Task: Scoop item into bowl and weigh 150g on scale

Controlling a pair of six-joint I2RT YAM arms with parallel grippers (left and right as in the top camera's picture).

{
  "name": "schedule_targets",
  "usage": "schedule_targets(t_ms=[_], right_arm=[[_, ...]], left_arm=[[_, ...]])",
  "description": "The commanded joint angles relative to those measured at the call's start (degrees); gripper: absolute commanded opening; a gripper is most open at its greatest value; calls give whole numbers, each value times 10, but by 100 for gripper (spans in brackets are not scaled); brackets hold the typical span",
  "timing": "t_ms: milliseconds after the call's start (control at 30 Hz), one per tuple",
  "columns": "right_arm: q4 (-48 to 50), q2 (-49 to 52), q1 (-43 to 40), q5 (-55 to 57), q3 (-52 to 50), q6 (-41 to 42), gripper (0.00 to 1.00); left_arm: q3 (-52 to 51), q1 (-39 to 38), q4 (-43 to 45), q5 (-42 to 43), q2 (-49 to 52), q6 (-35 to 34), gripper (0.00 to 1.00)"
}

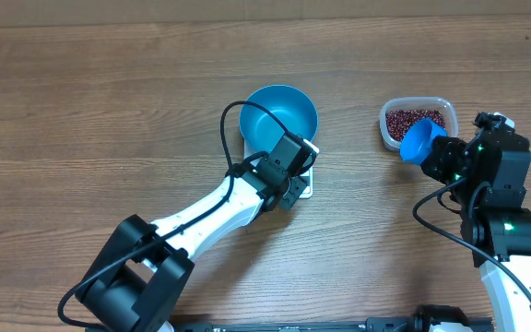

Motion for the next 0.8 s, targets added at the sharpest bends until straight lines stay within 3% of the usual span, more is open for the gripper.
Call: schedule_targets(t_ms=[0, 767], right_arm=[[1, -2, -4, 5, 14, -2, 4], [2, -2, -4, 5, 14, -2, 4]], left_arm=[[-6, 0, 3, -3, 10, -8, 4], [-6, 0, 16, -7, 37, -3, 4]])
